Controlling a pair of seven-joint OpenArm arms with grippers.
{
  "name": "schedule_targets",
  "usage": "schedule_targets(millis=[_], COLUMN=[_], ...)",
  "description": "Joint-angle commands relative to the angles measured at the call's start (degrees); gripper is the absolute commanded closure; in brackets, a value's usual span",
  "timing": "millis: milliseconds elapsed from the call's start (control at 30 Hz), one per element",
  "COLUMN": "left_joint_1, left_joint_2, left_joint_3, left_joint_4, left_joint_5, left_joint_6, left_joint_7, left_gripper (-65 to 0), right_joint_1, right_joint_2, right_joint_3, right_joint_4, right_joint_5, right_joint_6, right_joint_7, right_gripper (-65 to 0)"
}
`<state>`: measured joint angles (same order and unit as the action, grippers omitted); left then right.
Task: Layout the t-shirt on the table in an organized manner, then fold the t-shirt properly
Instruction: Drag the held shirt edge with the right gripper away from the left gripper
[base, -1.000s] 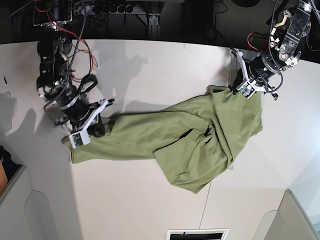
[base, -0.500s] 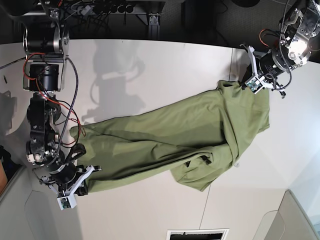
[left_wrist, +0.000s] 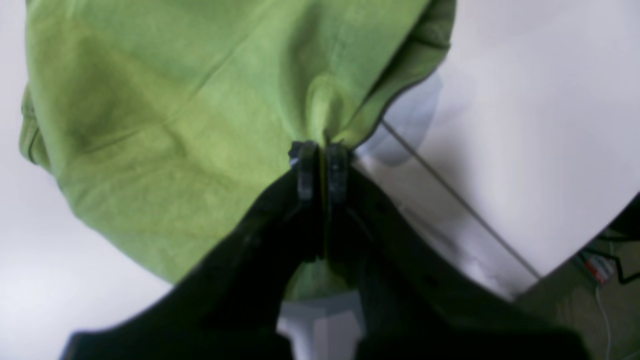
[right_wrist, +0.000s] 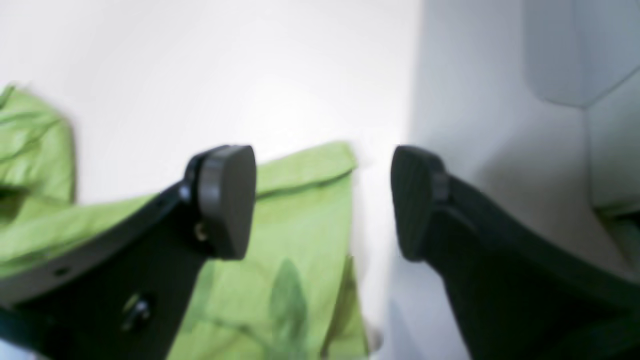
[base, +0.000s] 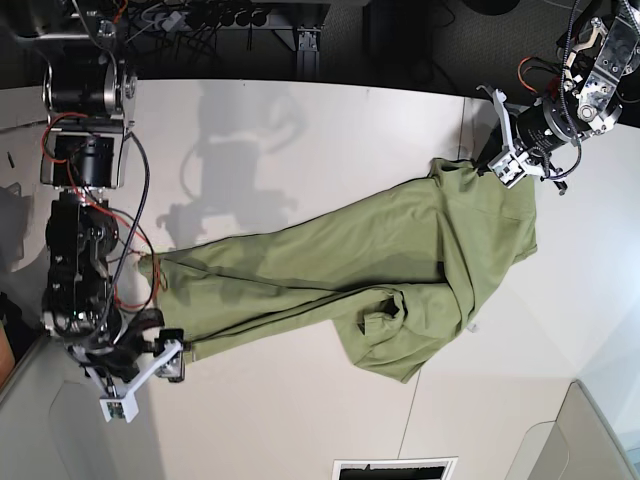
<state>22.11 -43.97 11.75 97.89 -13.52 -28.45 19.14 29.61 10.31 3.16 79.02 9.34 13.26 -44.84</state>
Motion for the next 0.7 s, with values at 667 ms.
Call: schedule_targets(millis=[667], left_joint_1=[0.1], left_joint_2=[-0.8], left_joint_3=[-0.2], left_joint_4=[0.3], left_joint_5=[-2.2], left_joint_6=[-0.9], left_joint_7=[0.1], left_gripper=[0.0], right_joint_1=[-20.0], right_joint_2=[0.3], right_joint_3=[12.1], right_joint_4=[3.2], right_joint_5=[-1.0], right_joint_6=[1.2], right_joint_7=[8.9], right_gripper=[-41.5])
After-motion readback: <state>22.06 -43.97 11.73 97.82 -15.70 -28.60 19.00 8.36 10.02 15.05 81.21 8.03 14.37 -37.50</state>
